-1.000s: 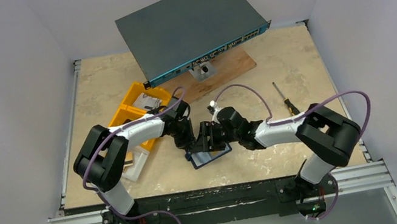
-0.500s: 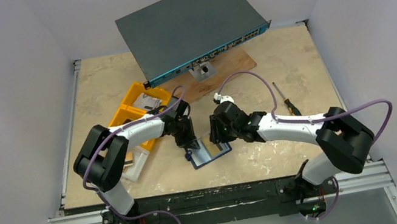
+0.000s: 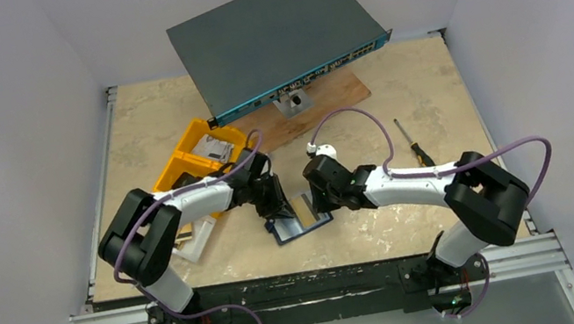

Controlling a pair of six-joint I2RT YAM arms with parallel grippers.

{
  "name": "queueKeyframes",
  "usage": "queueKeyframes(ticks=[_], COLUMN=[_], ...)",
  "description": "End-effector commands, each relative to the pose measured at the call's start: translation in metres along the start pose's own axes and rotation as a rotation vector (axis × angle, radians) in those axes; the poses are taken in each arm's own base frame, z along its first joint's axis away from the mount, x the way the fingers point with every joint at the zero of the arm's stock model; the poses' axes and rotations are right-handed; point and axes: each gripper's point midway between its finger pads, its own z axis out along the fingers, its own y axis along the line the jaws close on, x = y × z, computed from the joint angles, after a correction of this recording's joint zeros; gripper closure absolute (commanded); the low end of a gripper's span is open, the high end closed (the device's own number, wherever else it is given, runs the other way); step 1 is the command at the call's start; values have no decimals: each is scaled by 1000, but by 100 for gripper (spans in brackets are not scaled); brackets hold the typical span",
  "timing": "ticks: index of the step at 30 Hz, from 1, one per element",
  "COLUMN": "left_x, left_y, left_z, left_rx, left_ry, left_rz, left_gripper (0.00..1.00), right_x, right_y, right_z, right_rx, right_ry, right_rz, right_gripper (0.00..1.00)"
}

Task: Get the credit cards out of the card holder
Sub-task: Remove the credit card from the card holder.

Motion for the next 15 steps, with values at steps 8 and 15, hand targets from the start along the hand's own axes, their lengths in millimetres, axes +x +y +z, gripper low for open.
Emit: queueKeyframes(ticks=[8, 15], left_x=[1, 2], left_y=[-18, -21], left_z=[1, 3], left_rx=[148, 207], left_ry=[-48, -62], left_rz=[-28, -39], left_gripper=[85, 84], right_x=[13, 20], right_y=[4, 8], right_z=[3, 4], right_rx=[33, 34], right_ry=[31, 47], right_rz=[3, -7], right_gripper=[88, 91])
